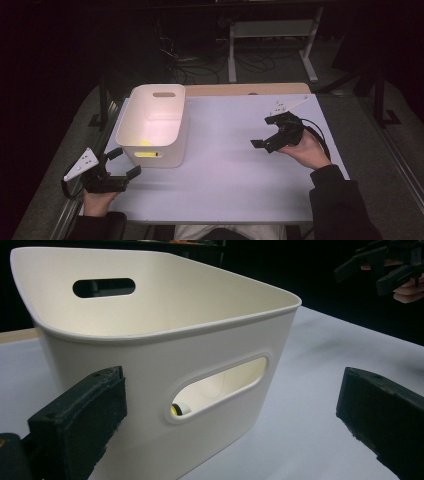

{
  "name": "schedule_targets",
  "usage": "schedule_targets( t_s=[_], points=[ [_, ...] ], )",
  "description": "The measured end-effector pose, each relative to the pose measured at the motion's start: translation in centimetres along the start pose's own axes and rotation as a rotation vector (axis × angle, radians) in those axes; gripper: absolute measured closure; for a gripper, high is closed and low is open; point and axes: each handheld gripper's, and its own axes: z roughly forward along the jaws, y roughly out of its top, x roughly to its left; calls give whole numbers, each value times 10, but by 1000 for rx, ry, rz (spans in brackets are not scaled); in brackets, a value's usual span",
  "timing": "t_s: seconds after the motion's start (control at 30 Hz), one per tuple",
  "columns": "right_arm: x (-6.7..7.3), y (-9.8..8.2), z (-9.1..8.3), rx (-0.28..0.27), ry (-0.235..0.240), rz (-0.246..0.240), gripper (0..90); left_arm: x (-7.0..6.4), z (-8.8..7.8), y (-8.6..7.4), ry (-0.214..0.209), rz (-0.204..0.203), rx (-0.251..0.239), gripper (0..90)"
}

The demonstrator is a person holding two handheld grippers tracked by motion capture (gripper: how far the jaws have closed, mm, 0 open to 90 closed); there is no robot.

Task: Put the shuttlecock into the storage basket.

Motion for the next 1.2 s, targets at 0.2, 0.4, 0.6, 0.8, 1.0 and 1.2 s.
schedule_targets(
  t_s=[0.2,0.4,0.6,0.8,1.0,1.2],
  points=[
    [-2,-7,-3,-5,-3,14,0,0,0,0,1,-1,1,0],
    [-4,-16,-6,-8,-7,29,0,0,0,0,1,-1,2,0],
    [-6,-27,-12,-17,-16,48,0,0,0,0,1,-1,3,0],
    [-7,-38,-17,-19,-22,69,0,0,1,0,1,-1,3,0],
    [-8,-49,-21,-36,-16,95,0,0,1,0,-1,-1,4,0],
    [-8,-58,-25,-43,-22,108,0,0,1,0,0,0,4,0]
  ],
)
